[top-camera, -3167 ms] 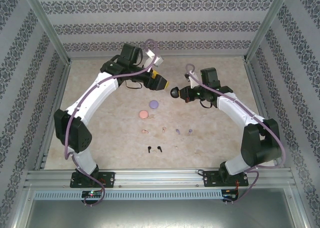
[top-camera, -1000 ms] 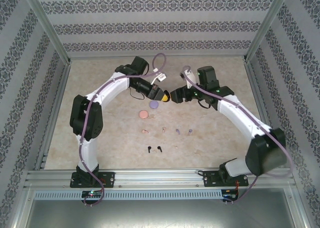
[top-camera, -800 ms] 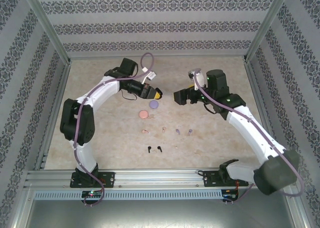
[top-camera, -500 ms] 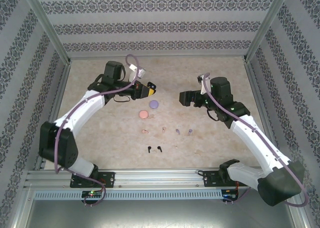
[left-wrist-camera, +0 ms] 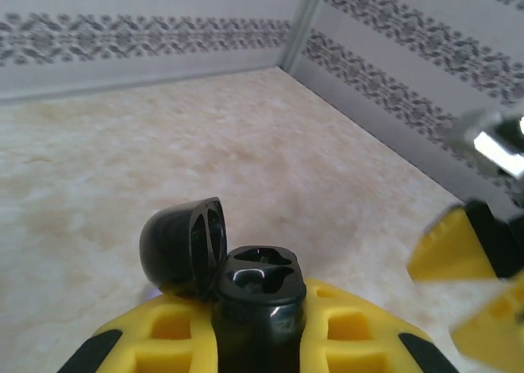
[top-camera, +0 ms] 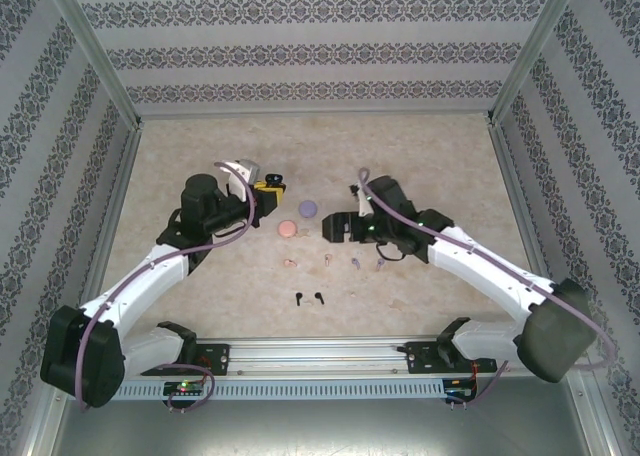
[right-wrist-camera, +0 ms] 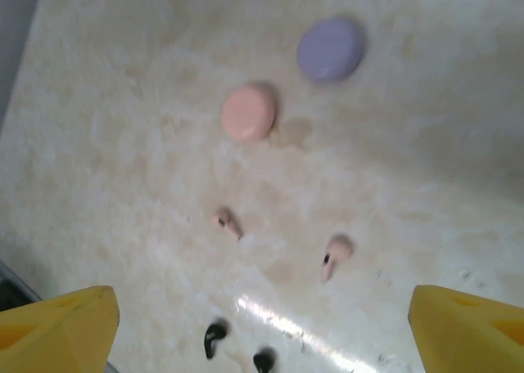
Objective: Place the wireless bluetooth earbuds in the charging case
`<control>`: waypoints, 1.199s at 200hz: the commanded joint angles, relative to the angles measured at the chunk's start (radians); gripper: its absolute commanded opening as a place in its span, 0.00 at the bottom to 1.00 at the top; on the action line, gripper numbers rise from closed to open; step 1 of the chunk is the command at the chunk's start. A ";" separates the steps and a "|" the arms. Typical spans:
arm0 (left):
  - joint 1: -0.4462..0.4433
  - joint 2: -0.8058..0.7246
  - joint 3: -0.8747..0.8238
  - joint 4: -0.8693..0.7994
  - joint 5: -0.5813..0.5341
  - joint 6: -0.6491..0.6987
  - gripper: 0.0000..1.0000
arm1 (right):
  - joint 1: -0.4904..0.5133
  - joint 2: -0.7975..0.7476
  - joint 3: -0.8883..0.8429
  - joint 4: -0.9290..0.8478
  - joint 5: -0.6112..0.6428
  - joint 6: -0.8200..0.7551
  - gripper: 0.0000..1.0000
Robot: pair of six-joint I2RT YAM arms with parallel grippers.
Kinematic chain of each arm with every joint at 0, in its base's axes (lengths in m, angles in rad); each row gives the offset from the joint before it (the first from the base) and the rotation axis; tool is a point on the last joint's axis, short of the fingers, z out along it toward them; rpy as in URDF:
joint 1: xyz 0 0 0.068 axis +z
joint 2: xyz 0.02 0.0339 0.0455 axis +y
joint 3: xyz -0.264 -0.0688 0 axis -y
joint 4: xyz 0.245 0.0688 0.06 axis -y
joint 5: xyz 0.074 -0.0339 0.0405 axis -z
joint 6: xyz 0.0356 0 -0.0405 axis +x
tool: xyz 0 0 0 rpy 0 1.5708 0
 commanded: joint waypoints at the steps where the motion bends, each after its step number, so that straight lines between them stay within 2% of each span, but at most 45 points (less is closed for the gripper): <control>1: -0.008 -0.036 -0.023 0.147 -0.138 -0.028 0.00 | 0.115 0.084 0.068 -0.085 0.110 0.128 0.85; 38: -0.008 -0.092 -0.102 0.214 -0.443 -0.048 0.00 | 0.245 0.242 0.166 -0.177 0.217 0.251 0.76; 62: 0.003 -0.107 -0.127 0.254 -0.553 -0.048 0.00 | 0.304 0.322 0.212 -0.186 0.244 0.332 0.64; 90: 0.014 -0.107 -0.134 0.268 -0.618 -0.059 0.00 | 0.377 0.426 0.301 -0.245 0.309 0.417 0.52; 118: 0.020 -0.120 -0.130 0.264 -0.673 -0.077 0.00 | 0.431 0.508 0.370 -0.301 0.350 0.490 0.45; 164: 0.028 -0.137 -0.131 0.272 -0.697 -0.090 0.00 | 0.480 0.604 0.423 -0.354 0.369 0.599 0.42; 240: 0.038 -0.184 -0.167 0.281 -0.736 -0.092 0.00 | 0.525 0.713 0.486 -0.419 0.387 0.658 0.39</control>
